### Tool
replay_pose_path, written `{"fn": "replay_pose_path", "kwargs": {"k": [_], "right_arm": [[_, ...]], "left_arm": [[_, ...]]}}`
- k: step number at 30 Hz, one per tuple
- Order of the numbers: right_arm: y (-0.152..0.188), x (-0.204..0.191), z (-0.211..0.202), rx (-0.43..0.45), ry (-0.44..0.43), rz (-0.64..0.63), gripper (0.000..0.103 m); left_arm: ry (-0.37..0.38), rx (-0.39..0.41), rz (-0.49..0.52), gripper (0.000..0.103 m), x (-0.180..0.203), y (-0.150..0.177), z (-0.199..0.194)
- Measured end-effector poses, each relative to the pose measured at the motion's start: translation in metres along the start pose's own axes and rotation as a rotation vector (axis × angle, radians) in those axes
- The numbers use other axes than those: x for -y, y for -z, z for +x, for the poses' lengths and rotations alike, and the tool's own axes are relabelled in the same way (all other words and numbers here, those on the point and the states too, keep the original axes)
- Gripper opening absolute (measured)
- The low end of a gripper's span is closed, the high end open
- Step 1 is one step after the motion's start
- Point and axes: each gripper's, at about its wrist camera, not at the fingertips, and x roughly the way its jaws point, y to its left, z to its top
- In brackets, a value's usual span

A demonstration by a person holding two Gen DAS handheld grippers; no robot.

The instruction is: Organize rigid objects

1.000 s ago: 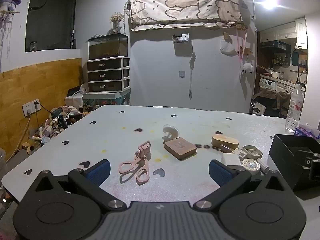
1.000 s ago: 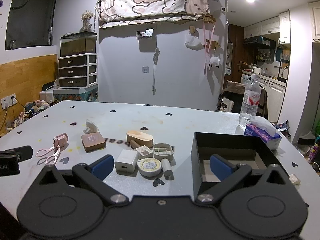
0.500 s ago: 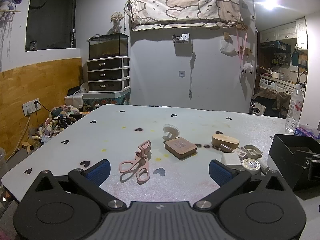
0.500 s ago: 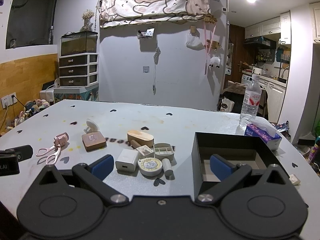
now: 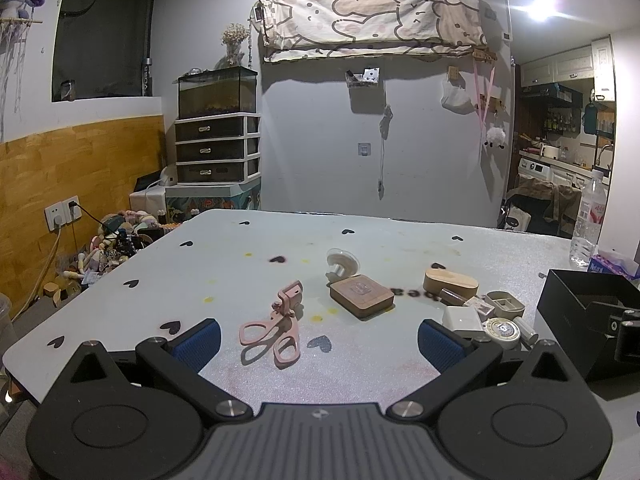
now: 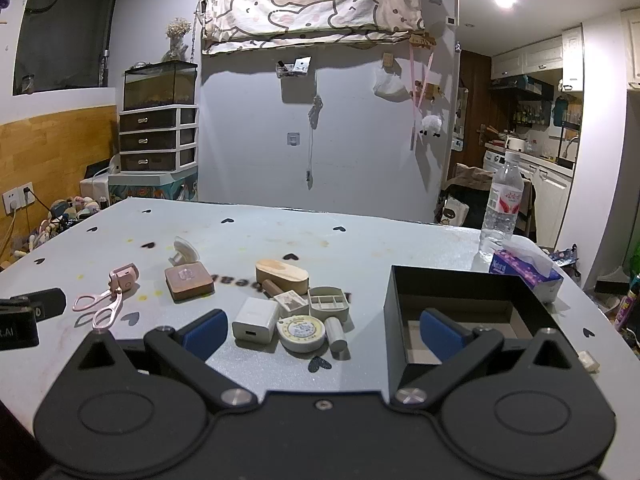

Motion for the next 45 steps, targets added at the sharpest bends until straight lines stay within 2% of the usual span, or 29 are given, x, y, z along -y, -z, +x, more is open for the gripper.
{"fn": "replay_pose_path", "kwargs": {"k": [45], "right_arm": [[0.000,-0.010,-0.001,-0.005,0.002,-0.010,0.103]], "left_arm": [[0.005,-0.009,-0.008,0.103,-0.001,-0.003,0.001]]}}
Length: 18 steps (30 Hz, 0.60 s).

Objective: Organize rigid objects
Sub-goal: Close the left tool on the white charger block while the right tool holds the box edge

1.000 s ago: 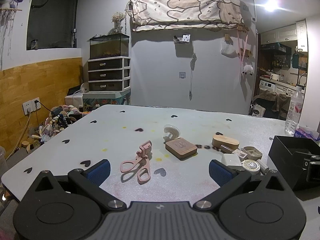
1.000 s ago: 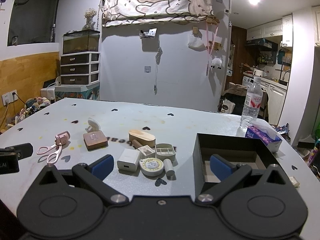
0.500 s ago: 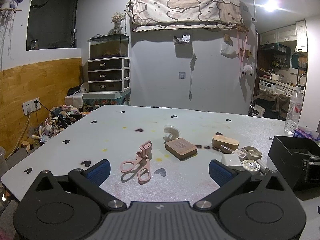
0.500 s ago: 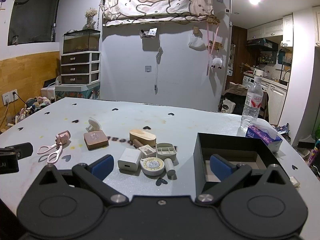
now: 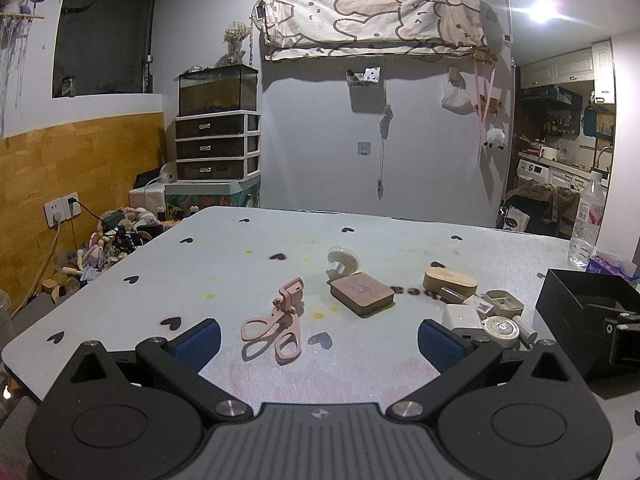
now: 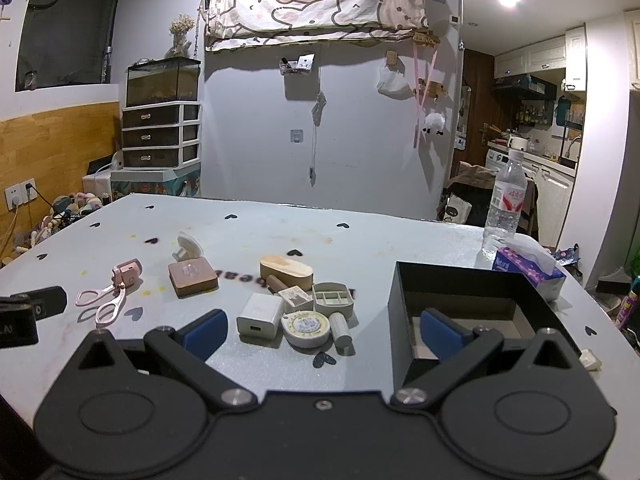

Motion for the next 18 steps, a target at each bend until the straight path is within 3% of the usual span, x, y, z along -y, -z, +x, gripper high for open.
{"fn": "replay_pose_path", "kwargs": {"k": [8,18], "right_arm": [[0.010,0.025,0.006,0.012,0.089,0.043,0.103],[0.006,0.116,0.020,0.015,0.271,0.060,0.103]], "left_arm": [[0.022,-0.014,-0.018,0.103,0.003,0.006,0.005],[0.047,-0.021,-0.004,0.103,0.023,0.006,0.023]]}}
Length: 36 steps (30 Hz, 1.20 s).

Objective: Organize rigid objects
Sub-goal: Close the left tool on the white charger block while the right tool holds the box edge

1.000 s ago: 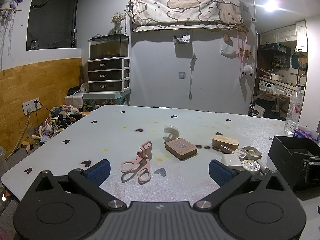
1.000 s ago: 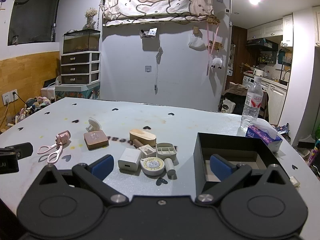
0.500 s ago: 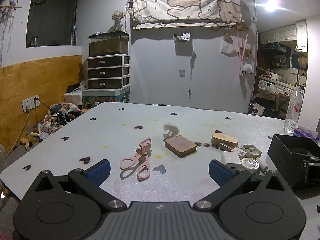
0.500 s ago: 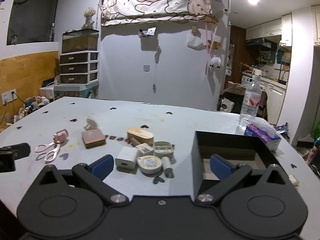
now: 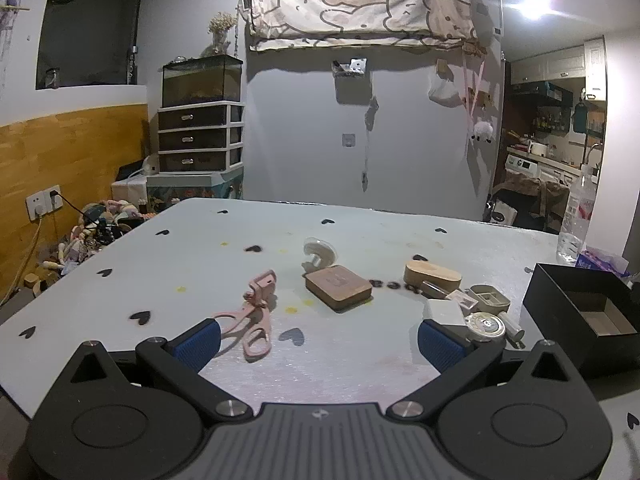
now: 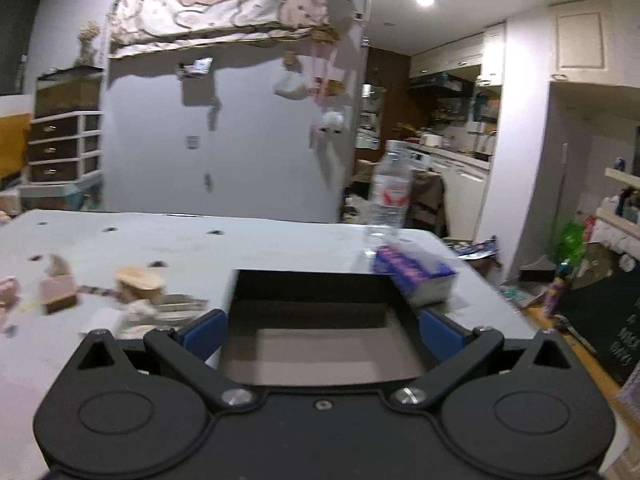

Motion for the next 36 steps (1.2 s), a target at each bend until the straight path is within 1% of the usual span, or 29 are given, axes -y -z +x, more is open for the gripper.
{"fn": "replay_pose_path", "kwargs": {"k": [3,5,8,11,14,15,16,18,19,20,21,22,23,24,25,29,31,33,35,36], "right_arm": [[-0.002,0.026,0.016,-0.011,0.038,0.013,0.103],[-0.003,0.041,0.025,-0.012,0.046,0.020,0.103],[-0.006,0.061,0.044,-0.052,0.061,0.000,0.103],[-0.007,0.077,0.063,-0.093,0.069,-0.006,0.103],[-0.008,0.087,0.080,-0.157,0.056,0.013,0.103],[-0.009,0.091,0.087,-0.177,0.040,0.020,0.102],[-0.009,0.095,0.092,-0.188,0.019,0.027,0.097],[-0.009,0.099,0.102,-0.219,-0.017,0.046,0.090],[-0.009,0.101,0.107,-0.231,-0.030,0.055,0.088],[-0.009,0.103,0.111,-0.240,-0.043,0.058,0.088],[-0.008,0.102,0.116,-0.250,-0.058,0.056,0.084],[-0.008,0.102,0.120,-0.257,-0.069,0.054,0.078],[-0.007,0.101,0.124,-0.265,-0.079,0.053,0.074],[-0.007,0.101,0.128,-0.275,-0.087,0.051,0.067],[-0.006,0.100,0.131,-0.283,-0.092,0.046,0.063],[-0.003,0.099,0.141,-0.309,-0.099,0.029,0.053],[-0.001,0.101,0.144,-0.308,-0.099,0.027,0.043],[0.000,0.102,0.146,-0.305,-0.108,0.021,0.036],[0.001,0.103,0.149,-0.310,-0.121,0.019,0.036],[0.002,0.104,0.151,-0.313,-0.123,0.018,0.036]], "left_arm": [[0.005,-0.007,0.024,0.103,0.007,-0.001,0.005],[0.007,-0.005,0.045,0.103,0.013,-0.003,0.008],[0.008,-0.004,0.082,0.103,0.024,-0.007,0.015],[0.012,-0.028,0.087,0.103,0.031,-0.012,0.027],[0.040,-0.055,0.100,0.103,0.041,-0.018,0.040],[0.051,-0.062,0.102,0.103,0.043,-0.020,0.043],[0.071,-0.075,0.103,0.103,0.048,-0.022,0.048],[0.098,-0.095,0.100,0.103,0.053,-0.026,0.057],[0.109,-0.105,0.101,0.103,0.057,-0.028,0.063],[0.113,-0.119,0.095,0.103,0.060,-0.031,0.070],[0.114,-0.130,0.087,0.103,0.063,-0.034,0.077],[0.114,-0.141,0.079,0.103,0.066,-0.037,0.084],[0.113,-0.153,0.068,0.103,0.069,-0.039,0.091],[0.110,-0.166,0.055,0.103,0.071,-0.041,0.098],[0.105,-0.181,0.039,0.103,0.073,-0.042,0.106],[0.127,-0.248,-0.023,0.103,0.082,-0.040,0.131],[0.146,-0.275,-0.037,0.102,0.088,-0.036,0.140],[0.177,-0.301,-0.028,0.100,0.096,-0.032,0.149],[0.205,-0.330,-0.008,0.091,0.104,-0.028,0.157],[0.213,-0.347,0.003,0.089,0.108,-0.026,0.161]]}}
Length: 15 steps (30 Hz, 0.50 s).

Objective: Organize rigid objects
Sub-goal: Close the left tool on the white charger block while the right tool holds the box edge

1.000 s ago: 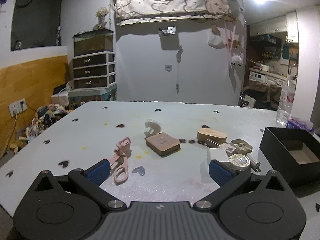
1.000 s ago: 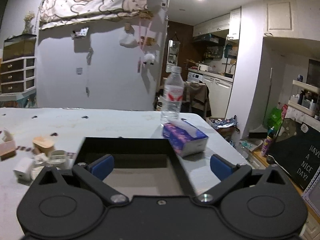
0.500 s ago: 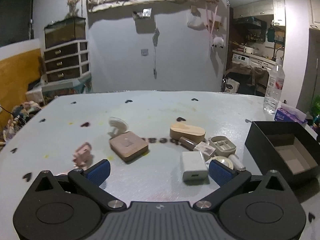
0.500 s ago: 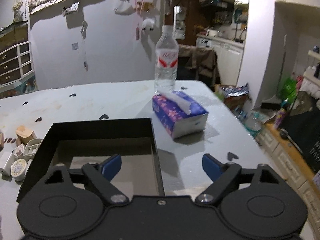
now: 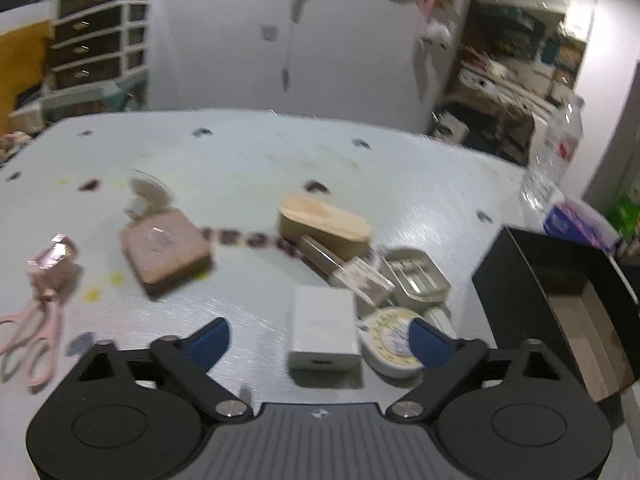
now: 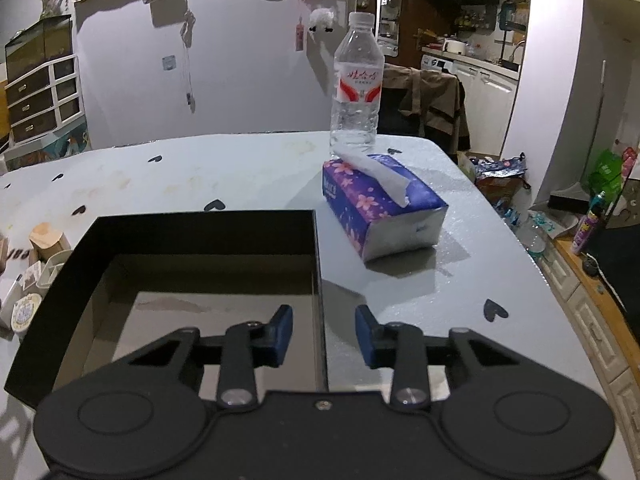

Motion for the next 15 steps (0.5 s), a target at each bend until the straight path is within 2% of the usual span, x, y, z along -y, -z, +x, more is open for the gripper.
{"fn": "replay_pose_path", "kwargs": {"k": [5,7,11,13,15], "right_arm": [[0.000,0.000,0.007,-0.036,0.003,-0.020,0.034],[-0.001,-0.001,0.008,-0.037,0.004,-0.022,0.029],[-0.003,-0.005,0.012,-0.037,0.012,-0.028,0.027],[-0.003,-0.007,0.013,-0.047,-0.001,-0.026,0.018],[-0.003,-0.010,0.012,-0.052,0.004,-0.031,0.015]], "left_arm": [[-0.007,-0.046,0.002,0.070,0.004,0.001,0.020],[-0.007,-0.057,-0.012,0.065,0.001,0.000,0.025],[0.009,-0.074,-0.033,0.063,-0.003,-0.002,0.028],[0.016,-0.081,-0.031,0.060,-0.003,-0.004,0.028],[0.026,-0.089,-0.040,0.055,-0.005,-0.005,0.028]]}}
